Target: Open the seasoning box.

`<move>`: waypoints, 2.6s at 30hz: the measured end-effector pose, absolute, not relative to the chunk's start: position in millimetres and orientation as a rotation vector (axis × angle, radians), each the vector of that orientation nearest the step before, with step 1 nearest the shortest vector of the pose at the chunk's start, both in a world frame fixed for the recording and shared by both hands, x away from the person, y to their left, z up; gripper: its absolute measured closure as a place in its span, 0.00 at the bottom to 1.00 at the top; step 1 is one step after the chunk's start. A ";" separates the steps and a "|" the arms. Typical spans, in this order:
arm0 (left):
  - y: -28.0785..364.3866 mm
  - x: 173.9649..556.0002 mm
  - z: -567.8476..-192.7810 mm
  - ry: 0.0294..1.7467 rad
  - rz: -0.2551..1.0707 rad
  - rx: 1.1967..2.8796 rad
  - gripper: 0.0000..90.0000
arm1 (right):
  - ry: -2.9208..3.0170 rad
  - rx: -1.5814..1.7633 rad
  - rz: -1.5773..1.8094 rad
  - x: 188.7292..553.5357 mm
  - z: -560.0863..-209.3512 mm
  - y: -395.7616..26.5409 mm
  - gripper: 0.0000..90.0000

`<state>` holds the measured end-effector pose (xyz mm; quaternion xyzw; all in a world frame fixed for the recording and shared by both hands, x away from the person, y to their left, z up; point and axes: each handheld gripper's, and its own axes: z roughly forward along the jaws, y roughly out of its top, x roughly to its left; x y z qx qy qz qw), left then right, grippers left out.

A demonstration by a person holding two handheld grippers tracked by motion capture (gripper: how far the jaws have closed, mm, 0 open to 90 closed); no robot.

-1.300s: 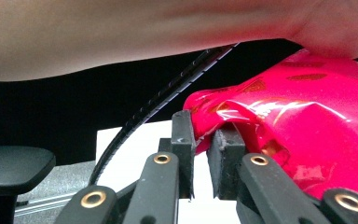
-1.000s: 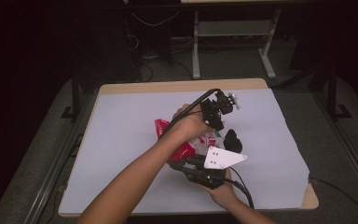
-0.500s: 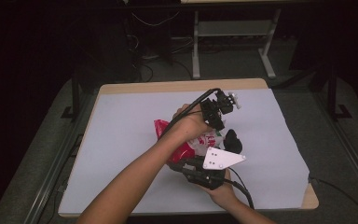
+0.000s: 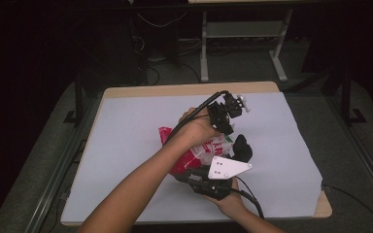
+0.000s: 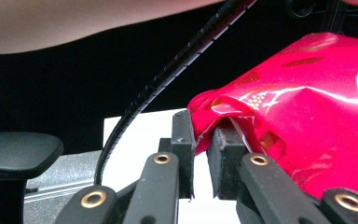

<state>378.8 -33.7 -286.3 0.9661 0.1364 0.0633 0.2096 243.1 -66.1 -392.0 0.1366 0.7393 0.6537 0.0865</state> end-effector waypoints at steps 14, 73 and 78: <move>-22.5 376.4 -279.4 0.381 0.173 2.645 1.00 | 2.247 0.404 1.920 242.0 -400.0 -64.7 0.90; 136.1 345.1 -221.7 0.399 0.116 2.104 1.00 | 2.377 0.537 1.605 248.5 -432.3 -56.9 0.90; 157.9 341.5 -223.7 0.407 0.115 2.042 1.00 | 2.366 0.543 1.586 248.8 -432.5 -56.3 0.90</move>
